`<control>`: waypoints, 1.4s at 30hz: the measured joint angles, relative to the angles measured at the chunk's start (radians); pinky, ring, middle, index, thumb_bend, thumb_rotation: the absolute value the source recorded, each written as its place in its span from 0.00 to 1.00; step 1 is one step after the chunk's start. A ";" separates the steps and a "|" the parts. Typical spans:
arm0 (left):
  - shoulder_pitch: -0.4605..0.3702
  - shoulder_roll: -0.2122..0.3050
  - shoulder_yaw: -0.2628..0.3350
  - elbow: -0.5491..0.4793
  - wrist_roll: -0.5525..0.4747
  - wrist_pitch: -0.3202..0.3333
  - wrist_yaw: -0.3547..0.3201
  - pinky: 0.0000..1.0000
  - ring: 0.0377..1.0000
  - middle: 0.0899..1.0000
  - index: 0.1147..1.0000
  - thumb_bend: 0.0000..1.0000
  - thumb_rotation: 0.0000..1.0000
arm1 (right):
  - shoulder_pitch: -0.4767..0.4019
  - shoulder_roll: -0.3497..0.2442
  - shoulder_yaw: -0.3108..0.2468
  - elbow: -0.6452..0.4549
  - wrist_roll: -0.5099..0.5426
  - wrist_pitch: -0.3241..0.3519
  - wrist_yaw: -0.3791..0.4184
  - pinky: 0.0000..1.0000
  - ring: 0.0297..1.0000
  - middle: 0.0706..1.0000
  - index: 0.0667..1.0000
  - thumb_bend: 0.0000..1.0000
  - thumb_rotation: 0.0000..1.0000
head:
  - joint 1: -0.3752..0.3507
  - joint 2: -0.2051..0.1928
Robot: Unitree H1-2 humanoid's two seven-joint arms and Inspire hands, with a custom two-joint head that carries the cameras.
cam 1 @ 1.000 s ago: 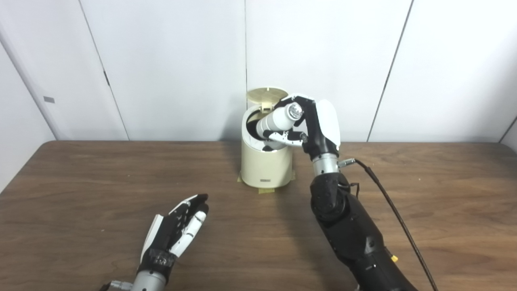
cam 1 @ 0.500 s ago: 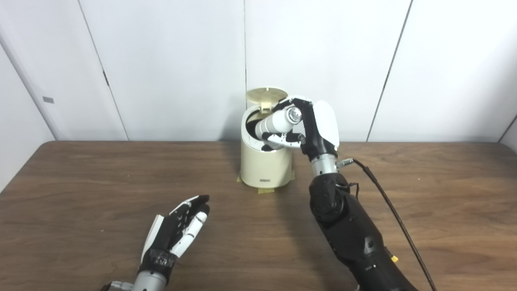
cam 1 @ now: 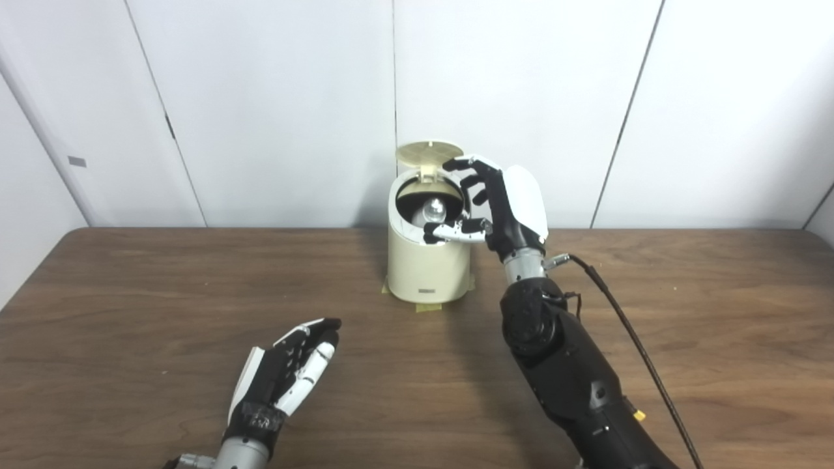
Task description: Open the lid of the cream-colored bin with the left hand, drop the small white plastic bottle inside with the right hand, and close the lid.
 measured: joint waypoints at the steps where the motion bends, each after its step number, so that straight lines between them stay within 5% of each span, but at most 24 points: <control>1: 0.000 0.000 0.000 0.000 -0.002 -0.001 0.000 0.90 0.89 0.83 0.76 0.49 0.67 | 0.000 0.000 0.000 0.000 0.000 0.001 0.000 0.47 0.63 0.71 0.62 0.95 0.05 | 0.000 0.000; 15: 0.000 0.000 0.001 0.000 -0.004 -0.003 0.001 0.90 0.88 0.83 0.77 0.50 0.69 | 0.008 0.000 -0.011 -0.008 0.021 -0.029 -0.025 0.41 0.50 0.58 0.59 0.84 0.00 | -0.003 -0.002; 16: 0.000 0.000 0.001 0.000 -0.004 -0.003 0.001 0.90 0.89 0.84 0.77 0.50 0.69 | 0.012 0.000 -0.014 -0.014 0.022 -0.040 -0.036 0.40 0.43 0.51 0.55 0.65 0.00 | -0.003 -0.002; 19: 0.000 0.000 0.002 0.001 -0.005 -0.003 0.001 0.92 0.90 0.85 0.77 0.50 0.68 | 0.020 0.002 -0.031 -0.022 0.033 -0.066 -0.068 0.39 0.39 0.46 0.51 0.53 0.00 | -0.003 -0.003; 31: -0.001 0.003 0.008 0.010 -0.011 -0.014 -0.001 0.87 0.87 0.84 0.78 0.51 0.68 | 0.042 0.003 -0.083 -0.073 0.074 -0.092 -0.106 0.33 0.40 0.45 0.48 0.50 0.00 | -0.006 -0.018; 42: -0.025 0.004 0.037 0.023 -0.026 -0.016 -0.001 0.88 0.85 0.83 0.79 0.50 0.65 | 0.154 -0.015 -0.141 -0.211 0.126 -0.066 -0.063 0.33 0.40 0.46 0.49 0.50 0.00 | -0.014 -0.035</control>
